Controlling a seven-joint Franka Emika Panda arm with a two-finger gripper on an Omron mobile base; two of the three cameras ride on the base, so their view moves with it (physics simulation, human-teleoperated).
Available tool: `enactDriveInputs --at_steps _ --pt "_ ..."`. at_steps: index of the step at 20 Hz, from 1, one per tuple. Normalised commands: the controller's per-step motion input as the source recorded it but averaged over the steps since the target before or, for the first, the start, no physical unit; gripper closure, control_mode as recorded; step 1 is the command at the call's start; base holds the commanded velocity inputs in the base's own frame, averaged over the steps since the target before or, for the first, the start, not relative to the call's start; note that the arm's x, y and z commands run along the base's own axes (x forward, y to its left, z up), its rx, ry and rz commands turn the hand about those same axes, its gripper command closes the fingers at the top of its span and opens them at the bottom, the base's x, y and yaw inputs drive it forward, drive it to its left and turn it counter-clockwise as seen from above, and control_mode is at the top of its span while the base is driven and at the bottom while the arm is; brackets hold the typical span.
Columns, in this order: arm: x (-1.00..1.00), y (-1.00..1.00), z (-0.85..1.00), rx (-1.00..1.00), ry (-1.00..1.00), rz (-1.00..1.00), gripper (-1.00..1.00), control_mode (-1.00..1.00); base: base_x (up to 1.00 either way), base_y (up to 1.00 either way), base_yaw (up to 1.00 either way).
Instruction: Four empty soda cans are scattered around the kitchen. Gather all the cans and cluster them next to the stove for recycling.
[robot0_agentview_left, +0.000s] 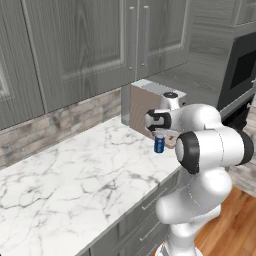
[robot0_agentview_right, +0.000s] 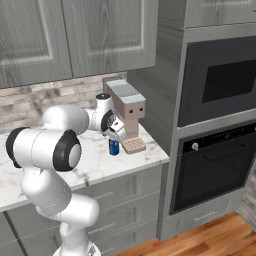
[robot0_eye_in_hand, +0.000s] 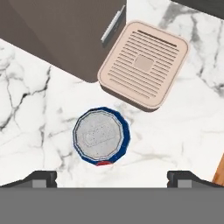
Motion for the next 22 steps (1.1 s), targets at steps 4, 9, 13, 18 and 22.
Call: enactDriveInputs --at_steps 4,9,13,18,22 --pt "0.11 -0.02 -0.10 0.01 0.00 -0.01 -1.00 -1.00 0.00 0.00 0.00" --pt "0.11 0.00 -0.14 0.00 0.00 -0.01 -1.00 -1.00 0.00 0.00 0.00" --pt "0.12 -0.01 -0.06 0.01 0.00 -0.01 -1.00 -1.00 0.00 0.00 0.00" --pt "0.10 -0.04 -0.03 0.02 0.00 -0.02 -1.00 -1.00 0.00 0.00 0.00" --pt "0.07 0.00 -0.11 0.01 0.00 -0.02 -1.00 -1.00 0.00 0.00 0.00"
